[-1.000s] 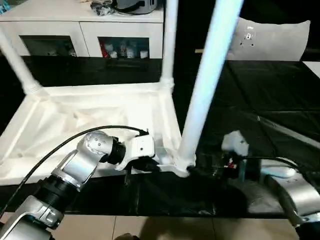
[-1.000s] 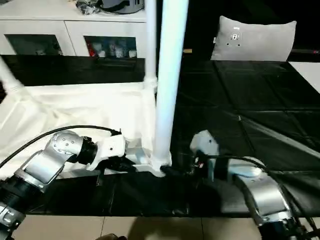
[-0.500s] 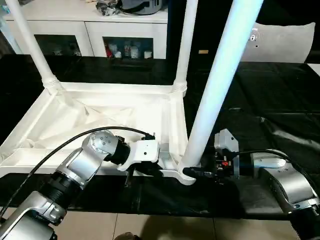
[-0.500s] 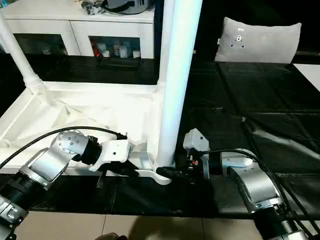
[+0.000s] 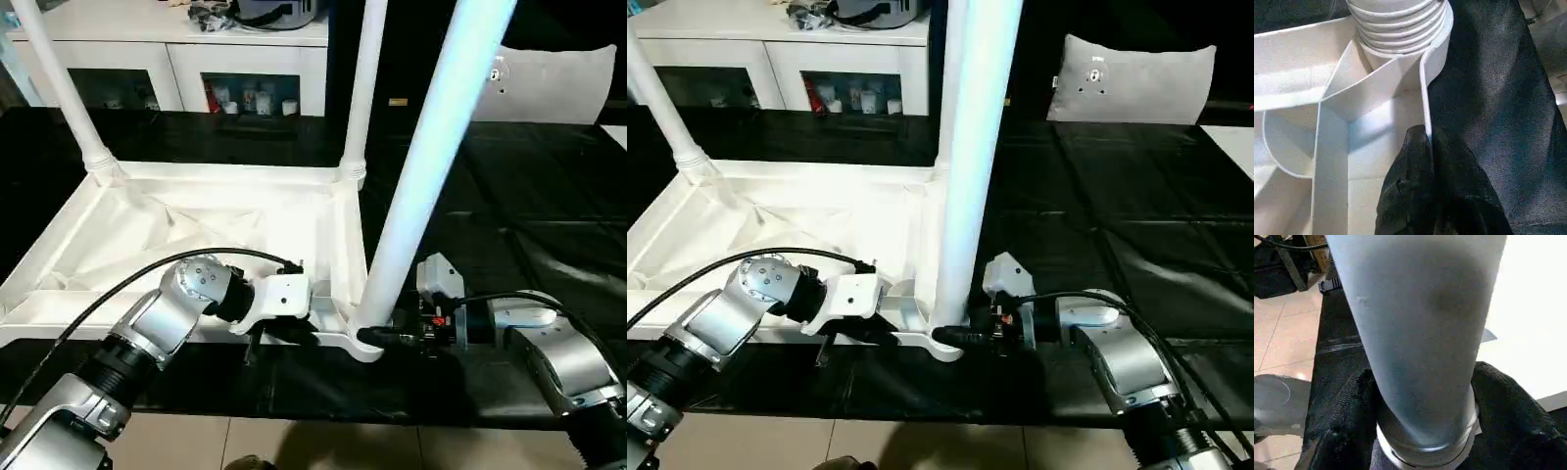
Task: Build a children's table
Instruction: Rotate leg to tighten
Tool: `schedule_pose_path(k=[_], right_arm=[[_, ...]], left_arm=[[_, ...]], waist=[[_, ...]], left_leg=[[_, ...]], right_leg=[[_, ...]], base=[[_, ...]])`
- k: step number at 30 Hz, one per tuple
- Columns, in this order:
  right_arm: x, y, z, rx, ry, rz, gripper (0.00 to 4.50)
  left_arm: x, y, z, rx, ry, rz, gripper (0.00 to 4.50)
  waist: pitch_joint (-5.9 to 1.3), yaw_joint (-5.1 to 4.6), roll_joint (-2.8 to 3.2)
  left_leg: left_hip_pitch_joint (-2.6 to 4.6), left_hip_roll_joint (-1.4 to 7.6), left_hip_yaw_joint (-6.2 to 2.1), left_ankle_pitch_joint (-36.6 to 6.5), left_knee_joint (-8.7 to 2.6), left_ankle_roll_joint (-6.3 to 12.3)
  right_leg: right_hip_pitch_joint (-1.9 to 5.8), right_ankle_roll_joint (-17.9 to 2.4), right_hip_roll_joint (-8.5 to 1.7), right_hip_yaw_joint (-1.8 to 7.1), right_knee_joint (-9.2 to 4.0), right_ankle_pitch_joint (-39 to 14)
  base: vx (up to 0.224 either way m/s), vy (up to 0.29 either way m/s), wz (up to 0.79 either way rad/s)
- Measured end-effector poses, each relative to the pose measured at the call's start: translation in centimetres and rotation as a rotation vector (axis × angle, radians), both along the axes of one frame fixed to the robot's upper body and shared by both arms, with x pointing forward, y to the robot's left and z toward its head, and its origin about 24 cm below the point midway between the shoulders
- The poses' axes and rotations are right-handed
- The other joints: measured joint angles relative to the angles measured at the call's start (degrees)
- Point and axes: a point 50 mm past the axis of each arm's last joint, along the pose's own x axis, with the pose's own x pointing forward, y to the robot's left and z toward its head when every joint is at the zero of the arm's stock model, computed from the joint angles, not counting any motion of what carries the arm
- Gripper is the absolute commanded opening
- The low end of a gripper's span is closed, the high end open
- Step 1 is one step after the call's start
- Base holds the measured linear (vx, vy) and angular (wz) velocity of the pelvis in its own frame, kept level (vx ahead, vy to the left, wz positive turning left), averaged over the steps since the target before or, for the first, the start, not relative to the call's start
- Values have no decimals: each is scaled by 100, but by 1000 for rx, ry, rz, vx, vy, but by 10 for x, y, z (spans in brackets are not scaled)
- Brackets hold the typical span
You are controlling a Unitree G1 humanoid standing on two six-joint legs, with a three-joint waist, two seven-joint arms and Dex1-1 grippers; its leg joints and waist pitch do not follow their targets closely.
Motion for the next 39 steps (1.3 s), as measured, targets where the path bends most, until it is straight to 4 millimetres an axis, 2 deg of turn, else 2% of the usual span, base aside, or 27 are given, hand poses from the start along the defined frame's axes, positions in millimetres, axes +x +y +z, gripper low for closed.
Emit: schedule_pose_path(k=[4,8,11,15,21,23,28,29,36,39], right_arm=[[-2,0,-2,19,30,-43,252],[-5,7,-9,75,44,-199,252],[-1,13,-12,87,39,-308,252],[8,18,-15,115,35,-520,252],[33,28,-15,172,59,-833,243],[38,30,-14,165,59,-890,242],[45,38,-10,153,41,-937,242],[46,39,-10,154,39,-937,277],[43,33,-13,150,0,-896,333],[30,22,-24,122,29,-846,362]], left_arm=[[0,0,-2,-18,48,52,0],[1,0,-5,-53,108,198,0],[3,-3,-6,-60,119,284,0],[8,-18,-9,-96,131,426,0],[15,-49,-10,-153,105,637,0],[16,-57,-9,-163,94,664,0],[19,-59,-7,-157,61,690,0],[20,-59,-6,-153,54,692,0],[22,-54,-7,-161,16,648,0],[23,-44,-7,-162,-5,599,0]], waist=[[-2,4,2],[-15,-42,20],[-15,-171,19],[-15,-331,17],[-14,-479,17],[-14,-495,17],[-15,-484,18],[-15,-482,18],[-10,-455,22],[-4,-360,28]], left_leg=[[4,0,0,0,2,0],[17,-1,0,0,7,-1],[32,-2,1,0,9,-3],[48,-3,1,0,9,-4],[51,-3,0,-1,8,-4],[48,-3,0,-1,7,-4],[47,1,-3,-1,-33,-6],[47,2,-3,-1,-39,-6],[34,2,-3,-2,-46,-6],[6,2,-3,-2,-45,-5]], right_leg=[[5,0,0,1,1,0],[7,-4,0,9,13,3],[11,-14,-1,11,15,9],[9,0,-6,10,10,0],[-6,0,-13,5,9,4],[-9,-28,-12,5,7,25],[-15,-16,-2,-2,-20,18],[-15,-15,-1,-3,-26,18],[-13,-12,1,-5,-60,23],[-30,-1,1,-9,-68,30]], base=[[0,0,0],[0,0,0],[0,0,0],[0,0,0],[0,0,0],[0,0,0],[0,0,0],[0,0,0],[0,0,0],[0,0,0]])
